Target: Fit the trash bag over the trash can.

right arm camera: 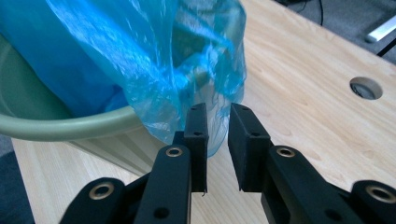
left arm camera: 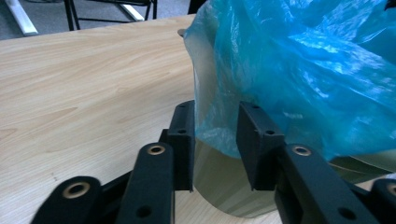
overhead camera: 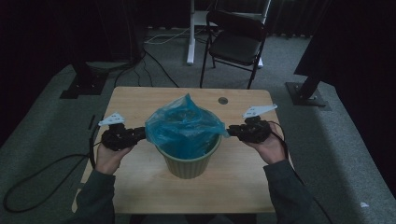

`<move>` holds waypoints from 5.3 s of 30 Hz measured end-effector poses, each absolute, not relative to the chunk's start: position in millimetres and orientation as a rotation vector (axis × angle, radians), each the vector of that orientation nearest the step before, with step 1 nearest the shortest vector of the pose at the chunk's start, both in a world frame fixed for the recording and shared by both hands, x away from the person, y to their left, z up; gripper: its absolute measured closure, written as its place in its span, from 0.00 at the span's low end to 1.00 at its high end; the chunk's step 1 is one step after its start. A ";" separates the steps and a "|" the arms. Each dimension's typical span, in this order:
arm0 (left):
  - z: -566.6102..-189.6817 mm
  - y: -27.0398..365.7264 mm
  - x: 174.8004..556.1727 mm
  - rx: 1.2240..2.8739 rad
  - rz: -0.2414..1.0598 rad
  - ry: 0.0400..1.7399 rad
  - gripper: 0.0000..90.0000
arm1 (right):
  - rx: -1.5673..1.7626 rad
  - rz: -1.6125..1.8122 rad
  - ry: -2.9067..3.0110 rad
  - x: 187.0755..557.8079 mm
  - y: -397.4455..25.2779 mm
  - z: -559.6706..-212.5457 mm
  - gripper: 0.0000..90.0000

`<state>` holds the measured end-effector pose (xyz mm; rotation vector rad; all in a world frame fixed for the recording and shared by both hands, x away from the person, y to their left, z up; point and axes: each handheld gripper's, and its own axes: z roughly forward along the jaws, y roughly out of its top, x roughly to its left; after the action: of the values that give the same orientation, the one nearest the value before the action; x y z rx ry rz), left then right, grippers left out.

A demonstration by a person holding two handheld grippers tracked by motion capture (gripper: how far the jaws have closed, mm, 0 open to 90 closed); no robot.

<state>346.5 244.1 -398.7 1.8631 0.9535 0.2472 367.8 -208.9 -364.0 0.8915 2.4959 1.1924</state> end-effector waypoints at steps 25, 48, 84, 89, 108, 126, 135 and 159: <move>-374.1 240.4 339.1 1.778 0.148 0.781 0.55 | 0.855 1.375 2.495 371.5 -193.6 -344.2 0.74; -385.6 232.2 310.8 1.876 0.185 0.737 0.99 | 0.765 1.329 2.577 345.9 -190.9 -359.4 0.99; -407.1 218.9 311.0 1.928 0.144 0.714 0.99 | 0.673 1.325 2.641 325.7 -190.6 -379.1 1.00; -410.5 216.0 310.7 1.942 0.143 0.708 0.99 | 0.663 1.332 2.651 324.0 -189.6 -382.0 1.00; -420.3 197.9 305.7 2.054 0.208 0.665 0.99 | 0.607 1.256 2.722 322.3 -174.7 -398.2 0.99; -424.9 201.3 305.6 2.076 0.241 0.698 0.95 | 0.645 1.216 2.717 322.0 -179.3 -402.4 0.97; -411.7 223.6 294.3 1.992 0.255 0.676 0.72 | 0.595 1.333 2.680 313.5 -190.9 -384.7 0.73; -370.4 222.7 297.1 1.904 0.279 0.570 0.58 | 0.579 1.439 2.656 321.4 -188.5 -362.4 0.67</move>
<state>297.1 222.7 -370.4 1.9035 0.5704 0.2794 321.4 -188.5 -362.4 0.5792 2.6557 1.4385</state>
